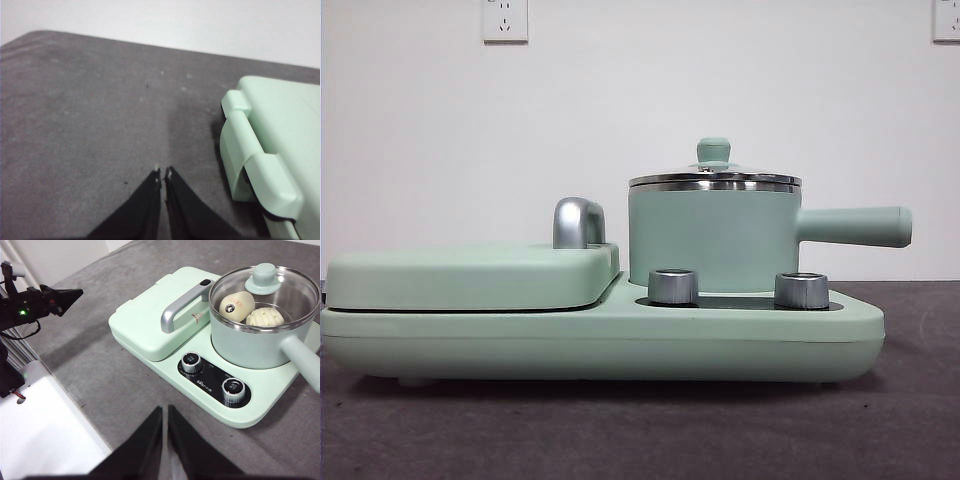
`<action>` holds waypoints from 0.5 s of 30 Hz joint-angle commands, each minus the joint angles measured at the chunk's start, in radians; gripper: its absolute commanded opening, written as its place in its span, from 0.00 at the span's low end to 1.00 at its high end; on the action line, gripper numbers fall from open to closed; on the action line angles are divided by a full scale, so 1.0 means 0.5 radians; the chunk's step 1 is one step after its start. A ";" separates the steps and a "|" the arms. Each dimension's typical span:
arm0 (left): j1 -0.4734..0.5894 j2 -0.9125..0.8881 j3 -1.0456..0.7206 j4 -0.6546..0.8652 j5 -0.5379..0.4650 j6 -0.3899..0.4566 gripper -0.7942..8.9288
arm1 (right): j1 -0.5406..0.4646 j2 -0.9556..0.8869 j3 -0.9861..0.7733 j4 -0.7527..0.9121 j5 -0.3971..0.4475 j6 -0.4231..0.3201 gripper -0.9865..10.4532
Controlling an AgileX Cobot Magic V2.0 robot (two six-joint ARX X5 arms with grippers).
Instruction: Put the buns in a small steamer
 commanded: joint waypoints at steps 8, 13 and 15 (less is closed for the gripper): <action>0.002 -0.007 -0.047 0.006 -0.010 0.020 0.10 | 0.014 0.005 0.011 0.022 -0.001 -0.008 0.10; 0.002 -0.007 -0.047 0.006 -0.010 0.020 0.10 | 0.014 0.004 0.011 0.022 -0.001 -0.008 0.10; 0.002 -0.007 -0.047 0.006 -0.010 0.020 0.10 | 0.014 0.005 0.011 0.022 -0.001 -0.008 0.10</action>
